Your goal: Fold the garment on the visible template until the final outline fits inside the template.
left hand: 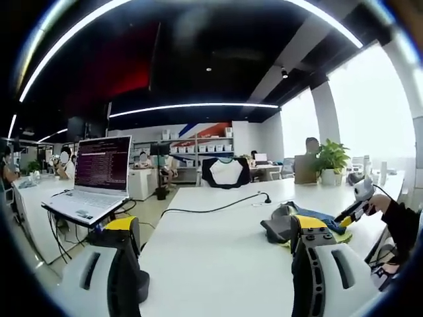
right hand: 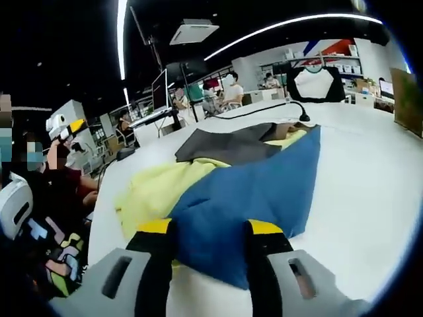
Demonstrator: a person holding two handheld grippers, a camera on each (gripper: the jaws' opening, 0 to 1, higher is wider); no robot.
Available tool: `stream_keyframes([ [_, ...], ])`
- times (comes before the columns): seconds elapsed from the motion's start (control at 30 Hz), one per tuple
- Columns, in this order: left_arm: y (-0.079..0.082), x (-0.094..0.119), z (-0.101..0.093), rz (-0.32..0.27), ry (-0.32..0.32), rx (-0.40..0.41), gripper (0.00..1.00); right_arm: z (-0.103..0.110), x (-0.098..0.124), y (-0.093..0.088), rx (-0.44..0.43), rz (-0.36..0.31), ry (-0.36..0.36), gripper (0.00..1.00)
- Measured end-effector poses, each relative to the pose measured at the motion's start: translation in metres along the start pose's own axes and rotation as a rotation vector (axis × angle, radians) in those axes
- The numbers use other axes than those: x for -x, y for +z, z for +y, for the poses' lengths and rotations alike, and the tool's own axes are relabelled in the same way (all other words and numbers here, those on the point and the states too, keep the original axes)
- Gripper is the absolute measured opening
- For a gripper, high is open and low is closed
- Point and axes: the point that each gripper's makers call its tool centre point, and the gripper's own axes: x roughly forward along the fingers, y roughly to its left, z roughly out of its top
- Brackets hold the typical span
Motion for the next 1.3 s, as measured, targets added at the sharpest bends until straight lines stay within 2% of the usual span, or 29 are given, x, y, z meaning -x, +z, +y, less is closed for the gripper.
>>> stream_keyframes([
  [0.03,0.000,0.000,0.001,0.002,0.003,0.000,1.00,0.001,-0.001,-0.004,0.039,0.029,0.011,0.30],
  [0.17,-0.002,-0.002,0.003,0.007,0.012,0.001,1.00,0.007,-0.006,-0.006,0.090,0.042,0.071,0.22],
  [0.43,-0.004,-0.003,-0.002,0.018,0.010,-0.003,1.00,0.011,0.003,0.000,0.092,0.045,0.096,0.07],
  [0.53,-0.005,-0.004,-0.005,0.021,0.004,-0.005,1.00,0.013,0.009,0.005,0.102,0.015,0.096,0.03],
  [0.57,-0.006,-0.004,-0.006,0.024,0.002,-0.006,1.00,0.015,0.010,0.006,0.108,0.007,0.097,0.03],
  [0.6,-0.006,-0.004,-0.007,0.021,0.002,-0.006,0.99,0.017,0.010,0.009,0.167,-0.026,0.102,0.02],
  [0.63,-0.002,-0.004,-0.006,0.000,0.006,0.006,0.99,0.018,0.010,0.008,0.196,-0.031,0.093,0.02],
  [0.7,-0.002,-0.003,-0.007,0.006,0.008,-0.013,0.99,0.021,0.013,0.005,0.182,-0.028,0.084,0.02],
  [0.8,-0.003,-0.002,-0.008,0.015,0.008,-0.027,0.99,0.021,0.017,0.009,0.196,-0.044,0.071,0.01],
  [1.3,-0.007,-0.005,-0.009,0.030,-0.004,-0.019,0.99,0.030,0.058,0.053,0.277,-0.132,-0.013,0.01],
])
